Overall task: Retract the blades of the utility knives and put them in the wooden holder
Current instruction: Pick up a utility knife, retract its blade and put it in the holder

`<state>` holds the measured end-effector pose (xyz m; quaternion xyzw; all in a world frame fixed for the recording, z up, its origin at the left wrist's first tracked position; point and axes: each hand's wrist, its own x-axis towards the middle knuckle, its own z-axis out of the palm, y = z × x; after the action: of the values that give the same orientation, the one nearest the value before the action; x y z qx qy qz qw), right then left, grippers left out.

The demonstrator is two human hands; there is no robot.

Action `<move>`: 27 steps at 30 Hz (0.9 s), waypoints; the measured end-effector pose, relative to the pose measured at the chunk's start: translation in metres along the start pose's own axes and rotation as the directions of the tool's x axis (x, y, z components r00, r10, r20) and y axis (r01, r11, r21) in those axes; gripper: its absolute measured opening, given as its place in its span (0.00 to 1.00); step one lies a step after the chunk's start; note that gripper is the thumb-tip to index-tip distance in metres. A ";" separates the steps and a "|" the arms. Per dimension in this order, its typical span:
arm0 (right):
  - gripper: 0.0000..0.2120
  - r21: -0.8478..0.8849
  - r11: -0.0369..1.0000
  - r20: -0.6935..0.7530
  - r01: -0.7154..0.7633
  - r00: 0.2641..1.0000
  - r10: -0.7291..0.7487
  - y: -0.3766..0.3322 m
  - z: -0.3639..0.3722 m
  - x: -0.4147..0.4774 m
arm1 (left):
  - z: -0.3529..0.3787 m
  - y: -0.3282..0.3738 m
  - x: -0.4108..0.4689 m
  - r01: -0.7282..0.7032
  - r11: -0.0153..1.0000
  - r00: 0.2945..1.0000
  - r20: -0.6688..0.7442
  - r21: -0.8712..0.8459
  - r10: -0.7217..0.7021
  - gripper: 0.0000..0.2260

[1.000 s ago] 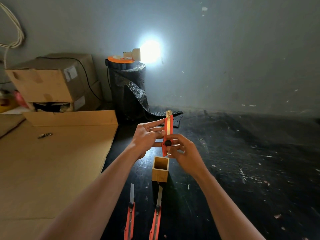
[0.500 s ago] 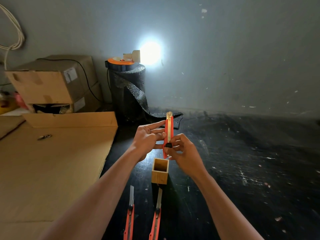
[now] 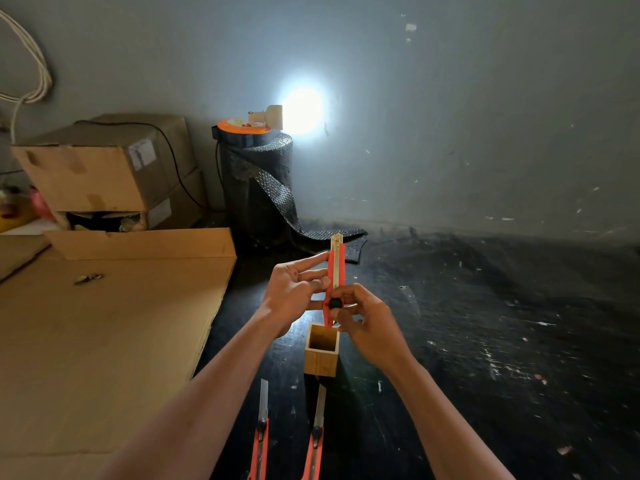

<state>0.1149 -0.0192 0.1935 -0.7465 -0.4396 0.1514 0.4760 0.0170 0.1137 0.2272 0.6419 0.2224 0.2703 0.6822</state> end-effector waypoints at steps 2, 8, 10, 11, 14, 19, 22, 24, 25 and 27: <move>0.14 0.083 0.996 -0.041 -0.020 0.999 0.023 0.002 0.002 0.002 | -0.002 -0.007 0.001 0.007 1.000 1.000 0.012 -0.020 -0.006 0.22; 0.20 0.177 0.984 -0.100 -0.034 0.994 0.052 0.009 0.005 0.027 | -0.008 -0.033 0.008 0.037 0.997 0.998 0.061 -0.067 -0.033 0.22; 0.13 0.211 0.977 -0.088 -0.025 0.995 0.044 0.016 0.009 0.035 | -0.009 -0.045 0.016 0.062 0.996 0.997 0.045 -0.057 -0.059 0.20; 0.11 0.213 0.977 -0.090 -0.025 0.995 0.045 0.021 0.011 0.040 | -0.011 -0.053 0.020 0.073 0.997 0.997 0.010 -0.034 -0.072 0.18; 0.09 0.181 0.979 -0.098 -0.091 0.989 0.110 0.043 0.018 0.054 | -0.020 -0.082 0.034 0.058 0.970 0.991 -0.129 0.238 -0.028 0.16; 0.06 0.094 0.972 -0.084 -0.217 0.971 0.225 0.083 0.030 0.076 | -0.029 -0.129 0.048 0.048 0.787 0.998 -0.068 0.615 -0.008 0.20; 0.03 0.048 0.963 -0.072 -0.265 0.961 0.268 0.102 0.039 0.085 | -0.029 -0.153 0.054 0.091 0.725 0.996 -0.046 0.683 -0.082 0.26; 0.04 0.023 0.957 -0.062 -0.290 0.955 0.291 0.113 0.046 0.089 | -0.029 -0.165 0.055 0.123 0.701 0.991 -0.048 0.703 -0.125 0.29; 0.04 0.002 0.954 -0.051 -0.300 0.953 0.300 0.119 0.050 0.091 | -0.029 -0.170 0.055 0.137 0.694 0.988 -0.051 0.707 -0.143 0.31; 0.05 -0.053 0.944 -0.024 -0.325 0.946 0.324 0.127 0.056 0.093 | -0.029 -0.180 0.053 0.166 0.688 0.982 -0.059 0.706 -0.177 0.33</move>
<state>0.1971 0.0671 0.0761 -0.8227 -0.3114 0.2097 0.4269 0.0533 0.1653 0.0483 0.8325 0.3632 0.0949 0.4073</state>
